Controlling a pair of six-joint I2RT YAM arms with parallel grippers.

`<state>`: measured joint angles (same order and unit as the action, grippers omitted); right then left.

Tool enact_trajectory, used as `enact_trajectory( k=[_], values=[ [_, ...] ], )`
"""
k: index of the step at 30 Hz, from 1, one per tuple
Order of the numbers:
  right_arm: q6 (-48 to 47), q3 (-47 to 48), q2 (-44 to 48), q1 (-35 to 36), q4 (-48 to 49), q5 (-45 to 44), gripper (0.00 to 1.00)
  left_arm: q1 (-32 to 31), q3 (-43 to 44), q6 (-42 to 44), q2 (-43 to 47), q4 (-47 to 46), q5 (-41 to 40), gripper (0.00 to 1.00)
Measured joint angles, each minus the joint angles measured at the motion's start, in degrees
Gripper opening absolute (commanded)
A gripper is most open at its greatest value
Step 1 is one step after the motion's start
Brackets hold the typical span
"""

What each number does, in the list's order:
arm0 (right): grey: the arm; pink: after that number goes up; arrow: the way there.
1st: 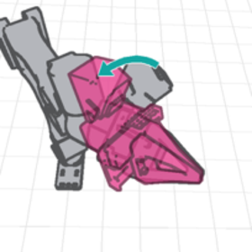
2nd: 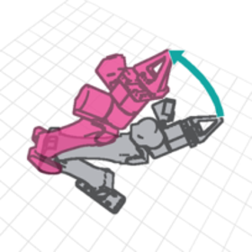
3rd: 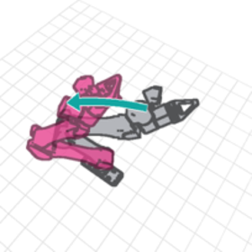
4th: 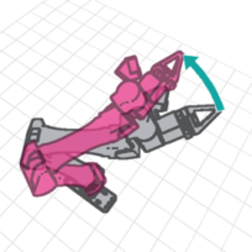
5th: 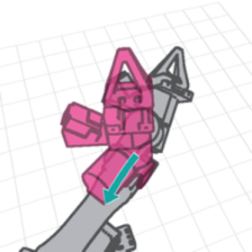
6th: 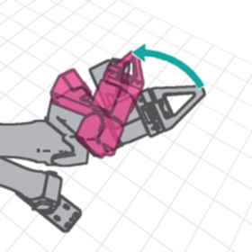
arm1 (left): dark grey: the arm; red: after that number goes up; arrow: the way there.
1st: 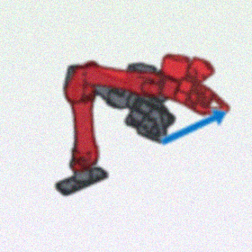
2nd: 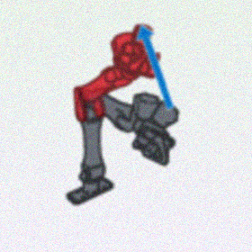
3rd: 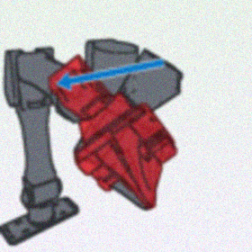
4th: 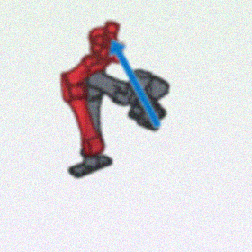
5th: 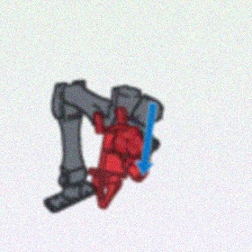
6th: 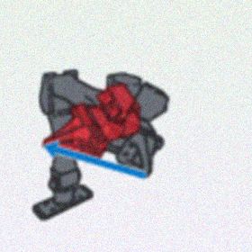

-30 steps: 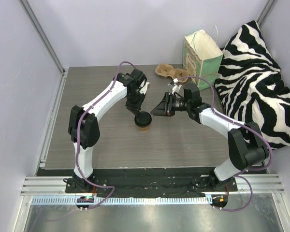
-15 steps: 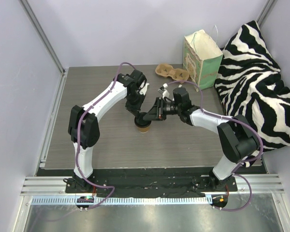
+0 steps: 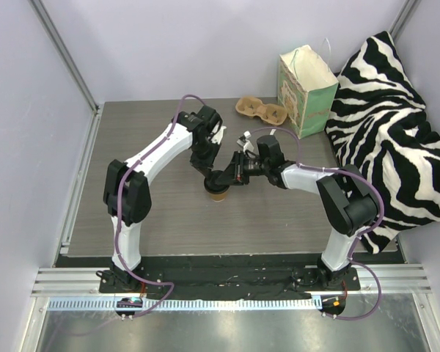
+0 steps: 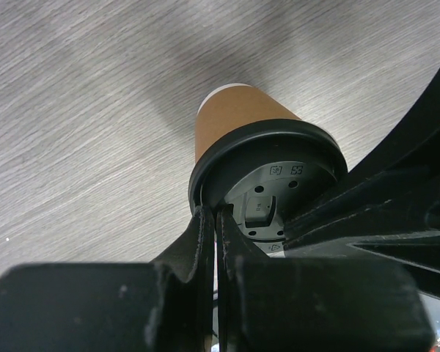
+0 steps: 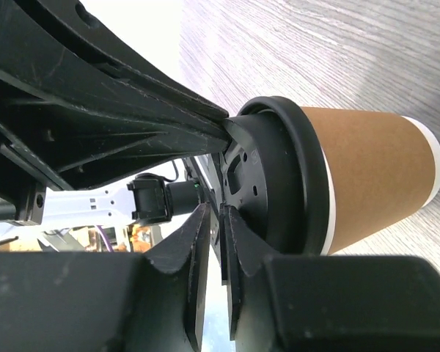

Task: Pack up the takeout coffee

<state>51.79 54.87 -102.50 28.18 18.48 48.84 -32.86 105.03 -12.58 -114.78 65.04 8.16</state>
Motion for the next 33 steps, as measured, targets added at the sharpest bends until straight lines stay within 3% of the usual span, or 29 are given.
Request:
enact_trajectory(
  k=[5, 9, 13, 16, 20, 24, 26, 33],
  values=[
    [-2.62, 2.01, -0.31, 0.0, -4.2, -0.48, 0.19, 0.68, -0.66, 0.92, 0.2, -0.39, 1.66, 0.28],
    [-4.15, 3.65, -0.9, 0.0, -6.91, -0.7, 0.17, 1.99, -2.6, 1.38, 1.22, -1.11, 3.3, 0.53],
    [-5.22, 5.01, -1.51, 0.0, -8.79, -0.68, 0.16, 5.05, -6.23, 0.96, 4.63, -2.54, 6.73, 0.66],
    [-5.46, 5.4, -1.81, 0.0, -9.35, -0.26, 0.15, 9.33, -9.99, -0.33, 10.08, -6.1, 12.04, 0.62],
    [-5.6, 5.97, -2.51, 0.0, -9.55, 0.61, 0.14, 15.32, -17.64, -3.28, 19.85, -15.98, 25.38, 0.42],
    [-5.57, 6.08, -2.93, -0.02, -9.22, 1.62, 0.11, 15.34, -29.07, -12.9, 27.12, -32.76, 39.43, 0.22],
    [-5.57, 6.05, -3.13, -0.07, -8.94, 1.92, 0.08, 14.64, -35.78, -19.98, 26.95, -42.69, 45.38, 0.16],
    [-5.53, 5.9, -3.69, -0.22, -7.78, 3.1, 0.01, 14.14, -42.07, -30.56, 18.93, -54.55, 49.29, 0.01]
  ],
)
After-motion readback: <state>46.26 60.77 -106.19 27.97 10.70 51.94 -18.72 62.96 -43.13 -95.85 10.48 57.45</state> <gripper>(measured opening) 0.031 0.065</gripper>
